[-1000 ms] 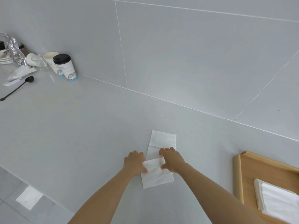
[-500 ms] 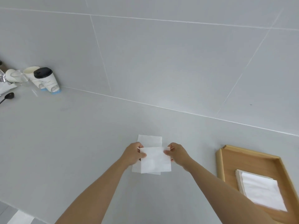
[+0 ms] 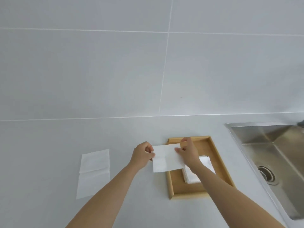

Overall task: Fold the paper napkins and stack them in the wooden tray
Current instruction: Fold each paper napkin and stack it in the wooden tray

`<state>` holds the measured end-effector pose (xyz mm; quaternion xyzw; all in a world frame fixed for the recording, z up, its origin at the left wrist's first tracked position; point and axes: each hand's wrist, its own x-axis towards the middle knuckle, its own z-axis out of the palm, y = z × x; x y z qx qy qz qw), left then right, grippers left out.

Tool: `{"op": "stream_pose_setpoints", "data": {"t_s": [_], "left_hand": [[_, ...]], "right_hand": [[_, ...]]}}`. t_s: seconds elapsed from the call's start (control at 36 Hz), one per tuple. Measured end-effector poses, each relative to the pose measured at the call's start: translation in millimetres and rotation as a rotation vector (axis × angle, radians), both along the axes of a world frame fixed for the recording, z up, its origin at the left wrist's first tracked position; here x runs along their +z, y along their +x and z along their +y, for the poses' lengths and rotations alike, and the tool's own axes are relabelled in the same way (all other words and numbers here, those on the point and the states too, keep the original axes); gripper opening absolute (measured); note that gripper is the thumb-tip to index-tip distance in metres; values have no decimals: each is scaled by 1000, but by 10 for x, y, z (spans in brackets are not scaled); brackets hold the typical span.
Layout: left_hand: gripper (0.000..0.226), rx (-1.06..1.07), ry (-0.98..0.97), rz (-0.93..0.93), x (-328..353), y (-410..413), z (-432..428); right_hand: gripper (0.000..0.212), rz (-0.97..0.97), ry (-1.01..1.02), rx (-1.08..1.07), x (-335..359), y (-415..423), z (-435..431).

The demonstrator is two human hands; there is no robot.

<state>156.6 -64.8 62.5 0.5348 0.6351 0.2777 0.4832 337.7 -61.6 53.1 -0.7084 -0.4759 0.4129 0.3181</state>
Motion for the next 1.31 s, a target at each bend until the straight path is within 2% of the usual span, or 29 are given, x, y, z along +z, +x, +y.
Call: {"op": "stream_pose_setpoints", "data": {"t_s": [0.11,0.25,0.31,0.39,0.5,0.61,0.78,0.86,0.94,1.0,1.11,1.17,1.25,1.31], "left_hand": [[29,-74,-2,-2,-106,442,32],[15,-149,-22,62,-263,825,47],[17,-169,-27,81,-319,941,45],[17,-193,-35,118,-376,1071,26],[25,-216,-44,161,-432,1200,8],[28,-221,-49,205,-485,1237,-3],[31,-308,-48,299,-514,1215,-14],[30,-351,-41,364,-453,1161,-6],[36,-357,8,419,-378,1038,45],[46,-355,68,472,-314,915,91],[65,-334,162,620,-176,617,180],[69,-333,180,679,-110,447,197],[72,-338,214,746,-35,174,200],[73,-325,223,792,-1,-14,204]], "right_hand": [[10,-7,-42,-42,-45,431,-39],[26,-46,-87,-58,-109,822,-90],[26,-74,-87,-59,-149,933,-114],[15,-72,-117,-73,-211,1046,-139],[28,-130,-158,-57,-273,1141,-140],[33,-214,-189,7,-335,1170,-136],[29,-405,-248,211,-382,1168,-147],[27,-458,-277,245,-321,1135,-123],[30,-520,-209,241,-199,1077,-72],[37,-540,-156,236,-82,1017,-31],[64,-606,-81,330,97,844,40],[68,-665,-50,384,174,722,64],[46,-807,6,538,282,523,100],[41,-835,43,594,320,351,124]]}}
